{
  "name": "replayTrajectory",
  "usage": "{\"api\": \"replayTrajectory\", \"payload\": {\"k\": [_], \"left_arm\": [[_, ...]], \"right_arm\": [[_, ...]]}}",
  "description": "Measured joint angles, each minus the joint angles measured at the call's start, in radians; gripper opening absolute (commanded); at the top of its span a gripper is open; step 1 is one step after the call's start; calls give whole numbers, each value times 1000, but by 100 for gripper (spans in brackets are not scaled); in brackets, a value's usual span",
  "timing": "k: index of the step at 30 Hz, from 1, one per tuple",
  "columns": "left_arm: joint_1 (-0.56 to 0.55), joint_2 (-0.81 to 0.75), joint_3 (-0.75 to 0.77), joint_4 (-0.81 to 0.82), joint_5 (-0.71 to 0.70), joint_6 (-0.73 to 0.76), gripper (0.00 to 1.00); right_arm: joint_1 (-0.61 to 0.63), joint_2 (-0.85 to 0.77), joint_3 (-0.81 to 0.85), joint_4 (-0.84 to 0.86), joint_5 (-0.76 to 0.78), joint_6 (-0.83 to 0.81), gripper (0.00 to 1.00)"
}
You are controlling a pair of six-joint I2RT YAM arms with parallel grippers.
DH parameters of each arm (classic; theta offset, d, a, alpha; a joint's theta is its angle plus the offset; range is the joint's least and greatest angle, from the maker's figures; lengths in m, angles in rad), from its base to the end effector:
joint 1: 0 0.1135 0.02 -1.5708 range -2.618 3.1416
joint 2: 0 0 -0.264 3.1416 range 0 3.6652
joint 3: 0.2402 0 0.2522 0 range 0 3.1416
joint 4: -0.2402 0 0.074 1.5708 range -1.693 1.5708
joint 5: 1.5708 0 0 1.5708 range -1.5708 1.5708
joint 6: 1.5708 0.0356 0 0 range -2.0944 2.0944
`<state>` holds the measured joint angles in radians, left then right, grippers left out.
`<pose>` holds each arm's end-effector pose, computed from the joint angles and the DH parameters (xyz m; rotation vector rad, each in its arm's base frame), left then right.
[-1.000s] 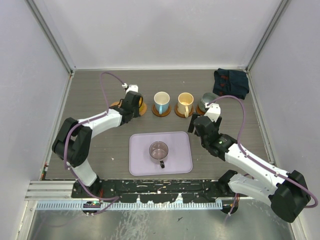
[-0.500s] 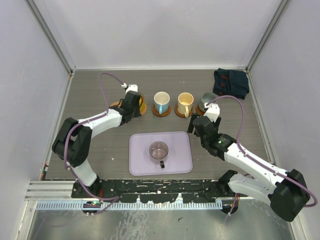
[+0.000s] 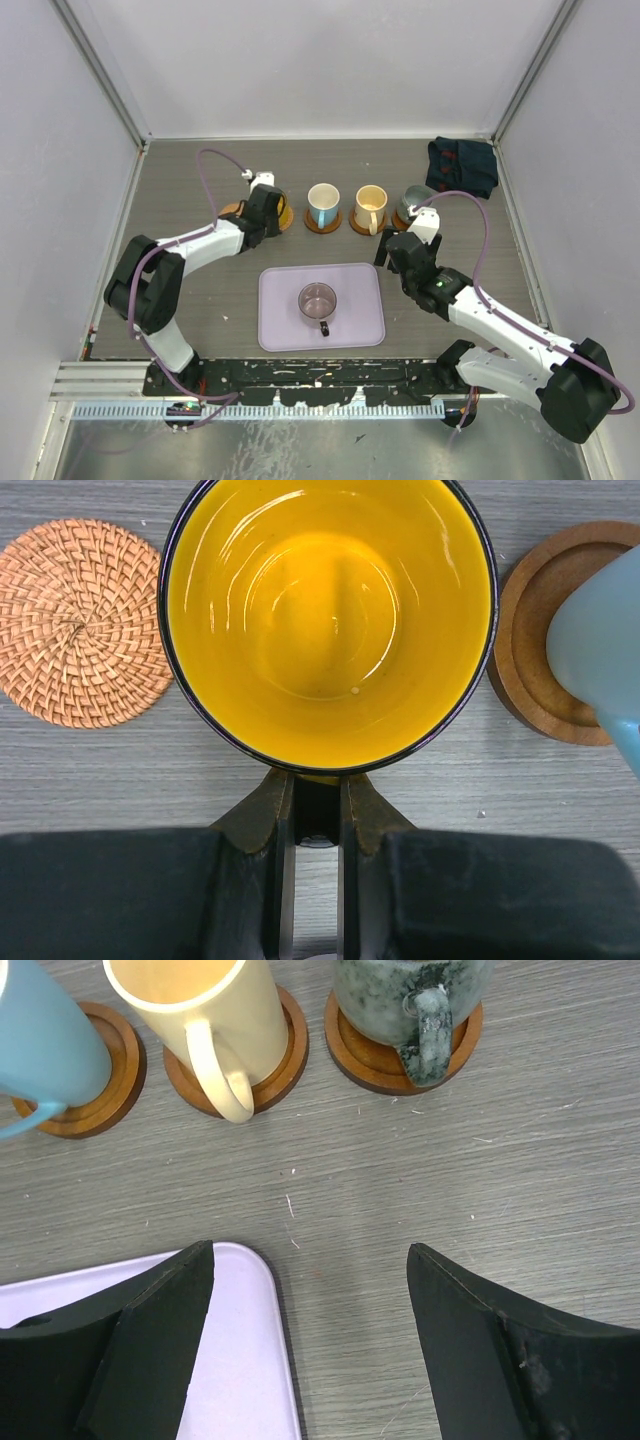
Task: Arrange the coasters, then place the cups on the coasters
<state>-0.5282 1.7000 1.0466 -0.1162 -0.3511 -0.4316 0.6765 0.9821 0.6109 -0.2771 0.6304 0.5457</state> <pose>0.3190 -0.1719 0.1993 -0.0609 2.2836 -0.0870 0.1733 0.1122 0.2381 0.1979 2.0711 0.0372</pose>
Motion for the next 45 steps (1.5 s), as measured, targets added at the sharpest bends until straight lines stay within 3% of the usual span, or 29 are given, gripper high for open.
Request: {"api": "replayTrajectory", "payload": {"k": [8,11,16,18,29,36,45], "left_arm": [[0,0,-5,1,0,-3,3],[0,0,-5,1,0,-3,12],[0,0,-5,5,-1,-5,40],[0,-1,-5,18,-3,-6,44],[0,-1,-5,31,-4,-7,49],[0,-19,-5,31,-5,-6,61],[0,-193,-74,28,1,-5,67]], "right_arm": [[0,0,0,0,-5,3,82],[0,0,0,0,-8,3,82],[0,0,0,0,-12,3,82],[0,0,0,1,-14,3,82],[0,13,0,6,-22,3,82],[0,14,0,8,-22,3,82],[0,34,0,16,-23,3,82]]}}
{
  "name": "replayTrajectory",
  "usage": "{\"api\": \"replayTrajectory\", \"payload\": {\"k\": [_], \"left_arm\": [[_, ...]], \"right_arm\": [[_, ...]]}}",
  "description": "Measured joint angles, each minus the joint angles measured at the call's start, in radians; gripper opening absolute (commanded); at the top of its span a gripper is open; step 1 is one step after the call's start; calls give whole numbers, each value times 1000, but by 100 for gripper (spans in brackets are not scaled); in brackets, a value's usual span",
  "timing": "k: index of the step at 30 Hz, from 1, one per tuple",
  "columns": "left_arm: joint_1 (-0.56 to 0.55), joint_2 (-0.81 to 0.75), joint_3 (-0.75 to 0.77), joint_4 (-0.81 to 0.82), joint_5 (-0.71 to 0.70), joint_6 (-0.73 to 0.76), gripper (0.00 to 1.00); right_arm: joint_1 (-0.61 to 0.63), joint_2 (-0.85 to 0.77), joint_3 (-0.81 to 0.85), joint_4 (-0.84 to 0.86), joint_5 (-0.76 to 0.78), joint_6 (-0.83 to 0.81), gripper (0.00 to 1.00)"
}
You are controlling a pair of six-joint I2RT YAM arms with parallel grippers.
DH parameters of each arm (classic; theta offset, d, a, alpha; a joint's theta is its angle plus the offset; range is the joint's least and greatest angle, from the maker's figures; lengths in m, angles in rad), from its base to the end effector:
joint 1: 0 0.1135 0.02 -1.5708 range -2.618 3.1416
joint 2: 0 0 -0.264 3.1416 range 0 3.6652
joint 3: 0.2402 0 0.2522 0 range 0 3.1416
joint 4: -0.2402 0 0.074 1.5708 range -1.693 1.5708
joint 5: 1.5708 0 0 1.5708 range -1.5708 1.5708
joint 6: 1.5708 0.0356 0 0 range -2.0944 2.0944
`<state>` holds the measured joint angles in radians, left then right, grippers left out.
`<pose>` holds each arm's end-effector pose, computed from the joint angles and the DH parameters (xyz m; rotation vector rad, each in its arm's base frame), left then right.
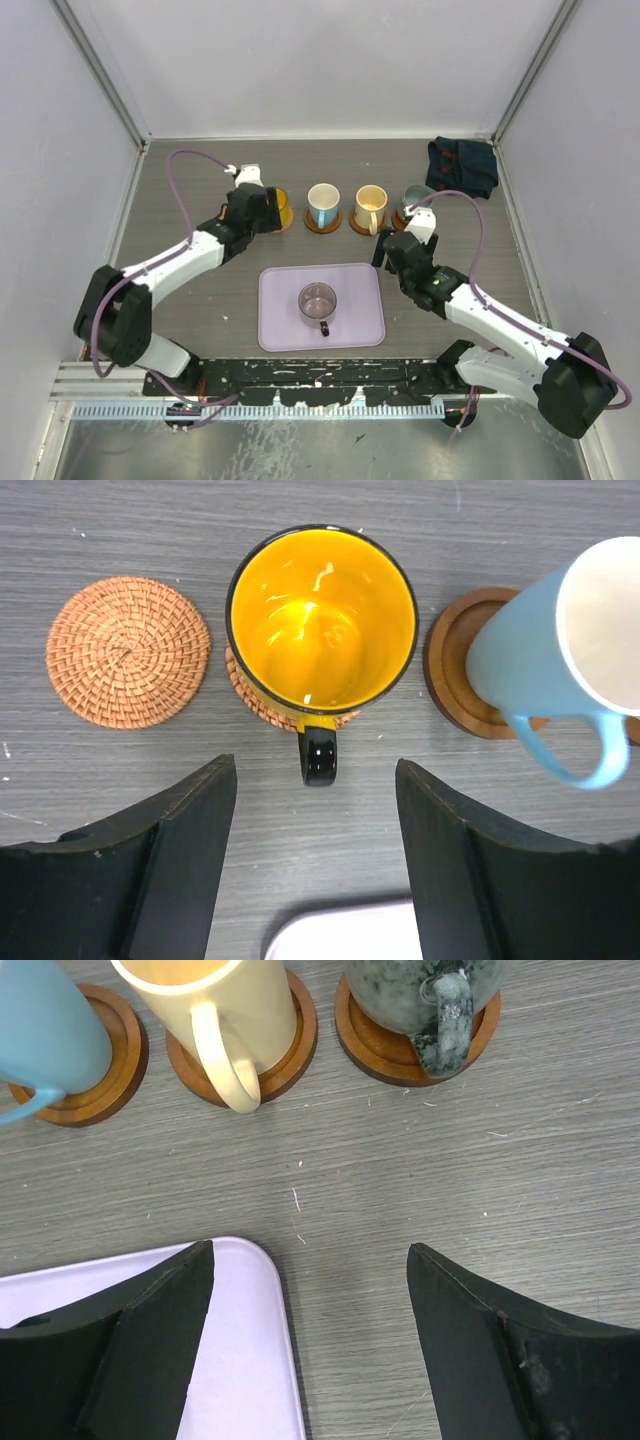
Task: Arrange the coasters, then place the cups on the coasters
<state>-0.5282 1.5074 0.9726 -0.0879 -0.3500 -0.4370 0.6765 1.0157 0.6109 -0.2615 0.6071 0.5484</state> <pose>0.2928 -0.1567 0.2411 -0.0967 2.1536 -0.1750 0.1771 0.1161 0.2327 0.1827 2.0956 0.0478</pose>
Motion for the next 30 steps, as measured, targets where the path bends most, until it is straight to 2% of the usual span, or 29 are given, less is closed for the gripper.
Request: {"api": "replayTrajectory", "payload": {"k": [3,8,16,21,24,30], "left_arm": [[-10,-90,-38,-8,6,1,67],[-59,-261,-115,-47,6,5,65],[-278,-448,-192,-162,14,8,68],[-419,-503,-234,-256,14,-20,69],[-482,-544,-259,-299,13,-51,73],[-599,-574,-281,-335,-7,-106,76]], "right_arm": [[0,0,0,1,0,0,80],[0,8,0,-3,-13,-6,63],[0,-15,-27,-71,-90,-16,48],[10,-100,-52,-132,-154,-19,44],[21,-134,-57,-151,-201,-23,44],[31,-147,-93,-154,-286,-22,44]]}}
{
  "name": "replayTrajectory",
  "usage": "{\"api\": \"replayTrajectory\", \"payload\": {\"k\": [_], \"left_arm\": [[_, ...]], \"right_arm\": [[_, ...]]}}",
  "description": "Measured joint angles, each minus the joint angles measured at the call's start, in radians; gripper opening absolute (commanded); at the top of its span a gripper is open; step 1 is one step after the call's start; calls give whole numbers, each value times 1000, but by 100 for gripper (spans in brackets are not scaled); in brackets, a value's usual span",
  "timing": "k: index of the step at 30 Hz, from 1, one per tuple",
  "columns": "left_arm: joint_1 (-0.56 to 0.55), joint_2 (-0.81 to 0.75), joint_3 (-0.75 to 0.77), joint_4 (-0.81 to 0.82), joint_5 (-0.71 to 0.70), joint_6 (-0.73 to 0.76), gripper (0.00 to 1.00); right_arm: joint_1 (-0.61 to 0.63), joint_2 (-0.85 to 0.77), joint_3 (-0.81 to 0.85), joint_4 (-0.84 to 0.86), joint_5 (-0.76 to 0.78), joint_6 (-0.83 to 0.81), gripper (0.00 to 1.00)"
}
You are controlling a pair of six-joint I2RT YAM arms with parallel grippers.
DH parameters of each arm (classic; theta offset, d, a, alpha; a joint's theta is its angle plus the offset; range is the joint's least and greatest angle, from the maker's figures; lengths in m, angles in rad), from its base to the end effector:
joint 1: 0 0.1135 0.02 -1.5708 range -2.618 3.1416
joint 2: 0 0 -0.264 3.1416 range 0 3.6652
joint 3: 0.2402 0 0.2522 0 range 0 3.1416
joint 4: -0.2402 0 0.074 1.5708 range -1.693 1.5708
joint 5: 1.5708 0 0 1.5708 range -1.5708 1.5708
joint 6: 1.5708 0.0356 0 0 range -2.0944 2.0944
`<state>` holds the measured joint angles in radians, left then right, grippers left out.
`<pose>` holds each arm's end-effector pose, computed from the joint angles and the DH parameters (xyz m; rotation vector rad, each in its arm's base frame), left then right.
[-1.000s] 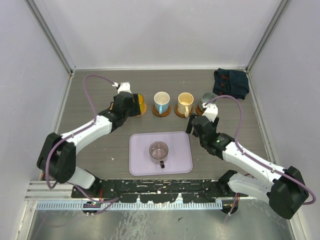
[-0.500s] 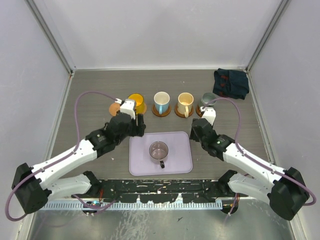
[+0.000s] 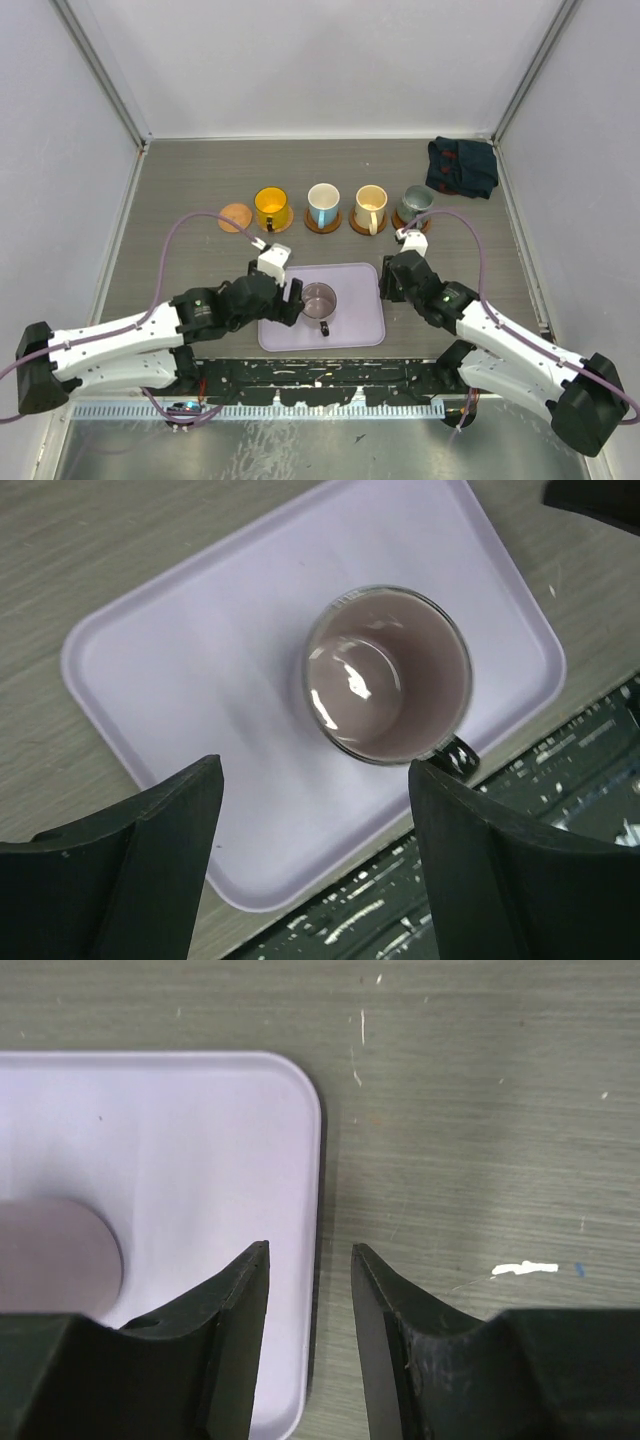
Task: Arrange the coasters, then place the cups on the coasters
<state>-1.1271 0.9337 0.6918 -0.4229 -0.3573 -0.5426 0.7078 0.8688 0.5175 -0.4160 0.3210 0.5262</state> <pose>0.0969 -0.1750 0.2591 0.4549 2.1925 -0.5344 0.1424 0.1070 0.2123 -0.0510 2.3033 0.2615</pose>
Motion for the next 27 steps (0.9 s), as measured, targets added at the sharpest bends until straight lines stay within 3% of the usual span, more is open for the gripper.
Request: {"api": "replayTrajectory", "payload": {"k": [7,12,27], "left_arm": [[-198,84,0,-4,-67,-53,82],[-275,140,0,4,-112,-90,87],[-348,317,60,96,-205,-149,94]], "right_arm": [[19,1,-63,1,-48,27,45],[24,-37,-77,-3,-47,51,58],[24,-125,-106,-11,-50,83,62]]}}
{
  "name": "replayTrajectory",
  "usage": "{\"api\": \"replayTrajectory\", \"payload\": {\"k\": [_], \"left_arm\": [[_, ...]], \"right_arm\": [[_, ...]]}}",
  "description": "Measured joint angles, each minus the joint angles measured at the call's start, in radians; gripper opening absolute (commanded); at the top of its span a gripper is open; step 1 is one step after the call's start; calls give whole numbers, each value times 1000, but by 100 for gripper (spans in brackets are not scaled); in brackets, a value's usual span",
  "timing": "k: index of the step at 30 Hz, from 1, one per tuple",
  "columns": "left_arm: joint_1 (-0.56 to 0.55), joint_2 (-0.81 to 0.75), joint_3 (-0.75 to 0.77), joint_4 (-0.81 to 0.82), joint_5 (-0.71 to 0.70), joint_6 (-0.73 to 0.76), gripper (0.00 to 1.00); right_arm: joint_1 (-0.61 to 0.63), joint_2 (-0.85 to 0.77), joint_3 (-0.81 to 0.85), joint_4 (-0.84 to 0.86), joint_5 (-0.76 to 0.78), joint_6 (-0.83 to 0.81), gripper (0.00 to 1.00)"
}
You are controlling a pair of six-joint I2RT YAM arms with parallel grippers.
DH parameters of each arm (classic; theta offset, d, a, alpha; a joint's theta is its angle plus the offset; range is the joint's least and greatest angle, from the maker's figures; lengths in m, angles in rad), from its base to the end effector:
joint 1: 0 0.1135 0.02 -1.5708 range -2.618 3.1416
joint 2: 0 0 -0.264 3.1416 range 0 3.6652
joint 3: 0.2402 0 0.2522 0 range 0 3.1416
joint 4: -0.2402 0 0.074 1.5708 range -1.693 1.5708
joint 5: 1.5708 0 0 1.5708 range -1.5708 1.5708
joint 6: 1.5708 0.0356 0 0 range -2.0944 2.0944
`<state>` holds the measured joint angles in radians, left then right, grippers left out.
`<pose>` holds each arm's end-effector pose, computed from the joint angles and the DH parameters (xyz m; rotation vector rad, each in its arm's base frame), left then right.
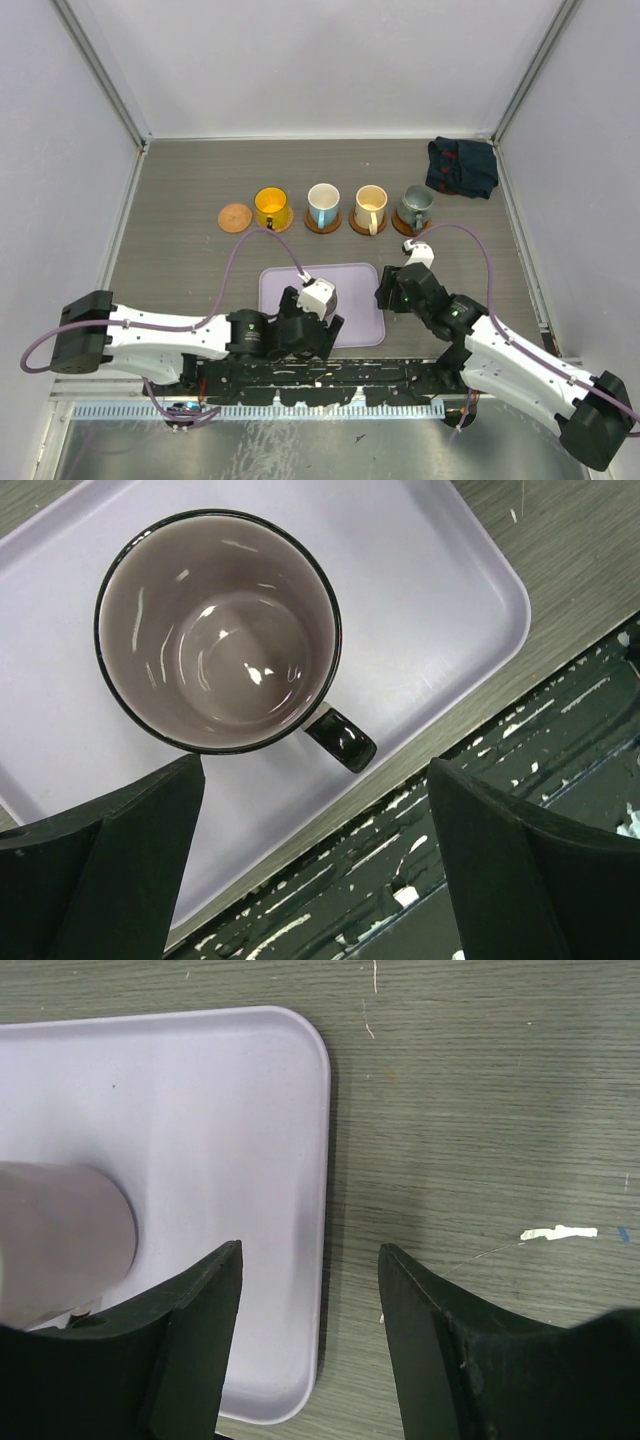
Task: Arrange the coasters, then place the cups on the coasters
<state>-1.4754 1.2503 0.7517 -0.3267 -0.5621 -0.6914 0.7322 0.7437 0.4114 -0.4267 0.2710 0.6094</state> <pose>0.0428 -0.2483 0.2231 0.6310 2.1976 -0.4778 0.1220 0.0968 0.1945 -0.0067 2.3246 0.3721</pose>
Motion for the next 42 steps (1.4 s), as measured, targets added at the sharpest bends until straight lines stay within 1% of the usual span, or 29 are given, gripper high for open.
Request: {"api": "replayTrajectory", "payload": {"k": [6,9,10,13,17,21,25,29,33,42], "left_arm": [[-2,67,48,-2,-52,-41,94],[-2,101,72,-22,-72,-74,91],[-2,114,82,-31,-77,-84,89],[-2,143,107,-66,-89,-120,75],[-2,151,113,-118,-97,-166,63],[-2,148,113,-155,-97,-213,48],[-2,128,102,-188,-97,-247,42],[-4,92,79,-234,-105,-279,41],[-4,58,68,-275,-120,-293,50],[-4,55,69,-285,-141,-263,56]], "right_arm": [[0,-32,0,-3,1,7,62],[0,-33,0,-5,2,7,62],[0,-33,0,-7,2,8,62],[0,-33,0,-9,5,7,62],[0,-47,0,-9,8,7,62],[0,-53,0,-9,13,7,62],[0,-53,0,-9,15,7,62],[0,-53,0,-9,15,7,62],[0,-51,0,-7,15,7,62],[0,-10,0,15,14,7,62]]}}
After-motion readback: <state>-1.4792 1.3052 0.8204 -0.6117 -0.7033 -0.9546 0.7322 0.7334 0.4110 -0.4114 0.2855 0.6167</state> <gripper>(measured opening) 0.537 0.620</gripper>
